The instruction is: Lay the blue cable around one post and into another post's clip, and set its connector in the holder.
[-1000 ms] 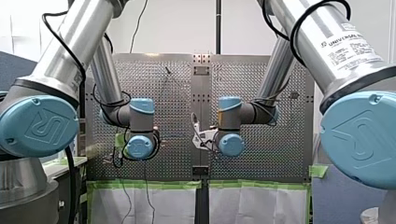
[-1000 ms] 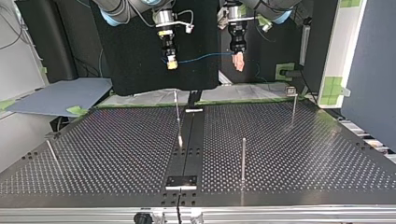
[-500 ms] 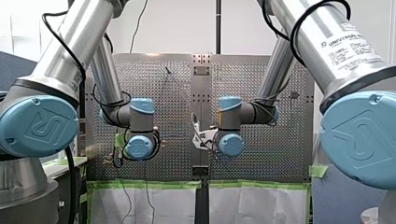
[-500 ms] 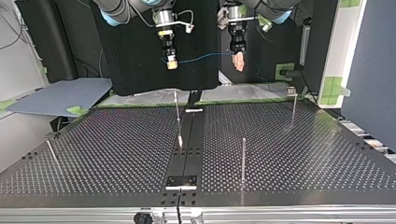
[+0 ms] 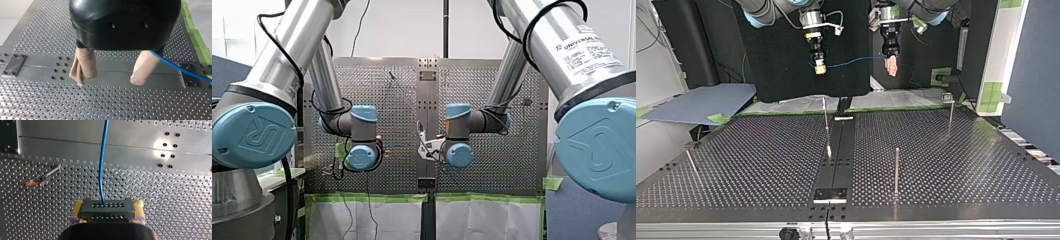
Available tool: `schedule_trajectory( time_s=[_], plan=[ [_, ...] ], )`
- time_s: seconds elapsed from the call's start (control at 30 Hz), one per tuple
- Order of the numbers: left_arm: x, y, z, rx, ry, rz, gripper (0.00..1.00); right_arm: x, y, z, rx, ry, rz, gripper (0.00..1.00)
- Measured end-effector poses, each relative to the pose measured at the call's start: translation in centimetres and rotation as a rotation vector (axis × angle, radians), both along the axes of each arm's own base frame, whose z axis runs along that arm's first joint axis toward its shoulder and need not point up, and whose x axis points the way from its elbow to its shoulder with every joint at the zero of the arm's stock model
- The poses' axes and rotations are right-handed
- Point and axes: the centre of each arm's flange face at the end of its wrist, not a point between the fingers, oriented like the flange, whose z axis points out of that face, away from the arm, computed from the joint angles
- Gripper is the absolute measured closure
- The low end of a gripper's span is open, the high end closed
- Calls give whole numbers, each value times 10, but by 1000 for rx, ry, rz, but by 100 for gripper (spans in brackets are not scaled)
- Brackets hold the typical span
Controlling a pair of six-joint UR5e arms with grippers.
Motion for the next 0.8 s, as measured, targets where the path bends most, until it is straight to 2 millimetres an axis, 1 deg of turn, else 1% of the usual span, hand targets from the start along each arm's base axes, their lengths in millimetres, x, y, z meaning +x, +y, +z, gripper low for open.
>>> schedule_trajectory(
  time_s=[0.5,0.63,0.8],
  plan=[
    [0,-1,-1,11,4,-2,0,1,1,-1,3,1,1,100],
    [-2,-2,-9,40,25,5,0,0,5,-15,34,30,6,100],
    [-5,0,-23,66,59,8,0,-4,10,-40,79,76,7,100]
  ],
)
